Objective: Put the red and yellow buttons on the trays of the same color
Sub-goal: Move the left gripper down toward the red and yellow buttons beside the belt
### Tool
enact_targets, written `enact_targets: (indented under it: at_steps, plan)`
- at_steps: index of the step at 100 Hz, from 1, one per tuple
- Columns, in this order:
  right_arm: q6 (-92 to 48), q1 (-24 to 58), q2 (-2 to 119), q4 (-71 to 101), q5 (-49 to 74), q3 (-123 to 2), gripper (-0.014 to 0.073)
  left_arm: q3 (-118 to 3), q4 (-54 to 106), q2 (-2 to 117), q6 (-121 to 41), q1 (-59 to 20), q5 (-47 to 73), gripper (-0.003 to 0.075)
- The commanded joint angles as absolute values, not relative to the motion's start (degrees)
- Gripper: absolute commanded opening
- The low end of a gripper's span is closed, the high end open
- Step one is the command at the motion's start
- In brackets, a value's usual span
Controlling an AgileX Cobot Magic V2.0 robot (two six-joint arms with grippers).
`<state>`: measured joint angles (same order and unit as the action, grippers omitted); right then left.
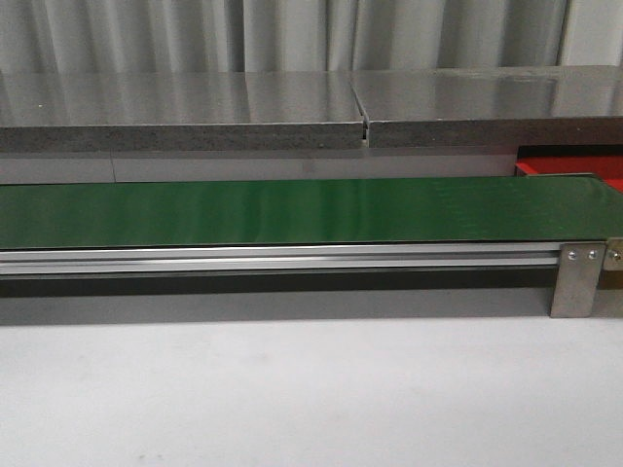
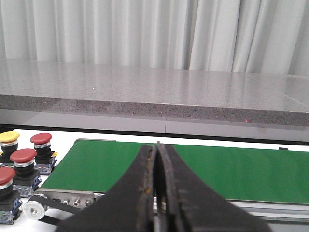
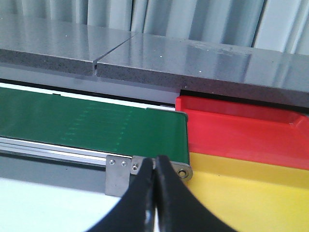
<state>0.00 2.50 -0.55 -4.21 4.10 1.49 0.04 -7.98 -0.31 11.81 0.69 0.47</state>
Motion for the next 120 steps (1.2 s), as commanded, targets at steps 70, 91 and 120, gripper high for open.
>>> enact_targets:
  at_steps: [70,91,120]
  plan:
    - [-0.4,2.6,-1.4,-4.8,-0.7,0.9,-0.006,-13.0,-8.9,5.7,12.2,0.4,7.9,-0.0019]
    - [-0.4,2.6,-1.4,-4.8,-0.7,0.9,-0.006,-27.8,-8.9,19.9,12.2,0.4,24.5,-0.0019]
    - [-0.4,2.6,-1.4,-4.8,-0.7,0.9,-0.006,-39.1,-8.9,38.1,12.2,0.4,38.7,-0.0019]
